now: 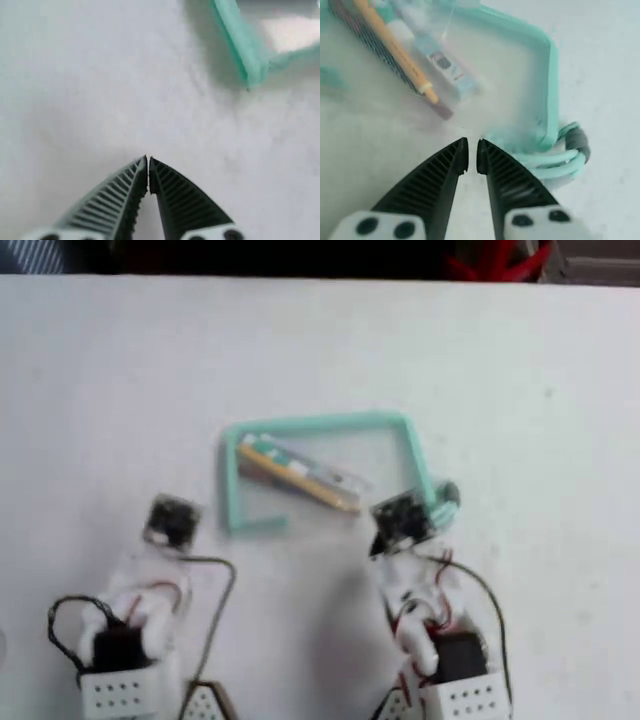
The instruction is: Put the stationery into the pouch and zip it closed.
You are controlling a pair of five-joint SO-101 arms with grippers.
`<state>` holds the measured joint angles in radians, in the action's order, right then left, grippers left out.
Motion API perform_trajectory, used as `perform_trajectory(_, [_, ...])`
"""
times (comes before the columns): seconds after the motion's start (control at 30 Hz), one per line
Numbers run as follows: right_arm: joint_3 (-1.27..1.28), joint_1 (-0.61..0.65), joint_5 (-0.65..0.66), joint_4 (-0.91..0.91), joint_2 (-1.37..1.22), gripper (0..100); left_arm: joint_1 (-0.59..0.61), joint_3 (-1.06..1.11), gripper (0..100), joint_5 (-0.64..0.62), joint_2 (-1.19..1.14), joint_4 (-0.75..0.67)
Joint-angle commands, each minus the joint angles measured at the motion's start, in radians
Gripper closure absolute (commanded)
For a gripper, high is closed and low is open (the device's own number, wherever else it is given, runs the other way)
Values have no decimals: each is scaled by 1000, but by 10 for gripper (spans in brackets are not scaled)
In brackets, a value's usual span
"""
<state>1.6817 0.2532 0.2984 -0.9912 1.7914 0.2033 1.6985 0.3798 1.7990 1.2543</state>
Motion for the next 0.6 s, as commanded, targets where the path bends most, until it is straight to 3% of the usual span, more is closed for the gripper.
perform_trajectory(0.0, [9,5,5,-236,4,952,13,-3,974,160,-2,26])
perform_trajectory(0.13, [8,-30,5,-272,1,954,13,-5,976,81,-4,21])
perform_trajectory(0.33, [8,-28,3,-272,1,954,13,-5,976,-193,-2,18])
perform_trajectory(0.57, [8,-28,3,-272,1,954,10,-5,974,-222,-2,20])
